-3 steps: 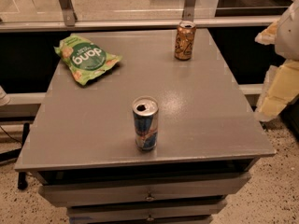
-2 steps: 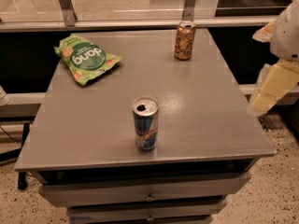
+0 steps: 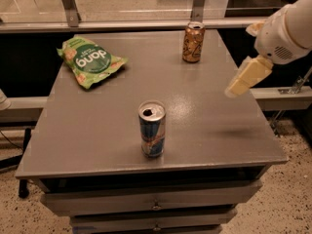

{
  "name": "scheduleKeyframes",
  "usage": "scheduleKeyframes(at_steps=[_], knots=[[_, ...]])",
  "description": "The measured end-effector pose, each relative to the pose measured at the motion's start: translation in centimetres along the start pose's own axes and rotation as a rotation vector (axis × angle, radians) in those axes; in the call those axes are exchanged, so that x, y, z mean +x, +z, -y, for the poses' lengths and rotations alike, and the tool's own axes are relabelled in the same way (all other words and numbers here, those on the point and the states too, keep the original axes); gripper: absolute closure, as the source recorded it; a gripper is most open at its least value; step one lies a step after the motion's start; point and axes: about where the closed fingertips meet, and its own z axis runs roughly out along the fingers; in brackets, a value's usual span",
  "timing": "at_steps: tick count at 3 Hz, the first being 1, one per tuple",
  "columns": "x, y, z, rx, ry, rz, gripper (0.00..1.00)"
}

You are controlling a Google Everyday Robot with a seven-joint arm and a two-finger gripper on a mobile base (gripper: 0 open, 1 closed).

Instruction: Pick orange can

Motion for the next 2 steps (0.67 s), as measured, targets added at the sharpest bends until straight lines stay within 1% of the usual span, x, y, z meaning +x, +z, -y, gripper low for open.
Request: scheduleKeyframes(at_steps=[1, 2], knots=[[-0.9, 3.8, 3.3, 0.049, 0.08, 0.109, 0.0], [-1.1, 6.9, 6.8, 0.087, 0.176, 0.213, 0.0]])
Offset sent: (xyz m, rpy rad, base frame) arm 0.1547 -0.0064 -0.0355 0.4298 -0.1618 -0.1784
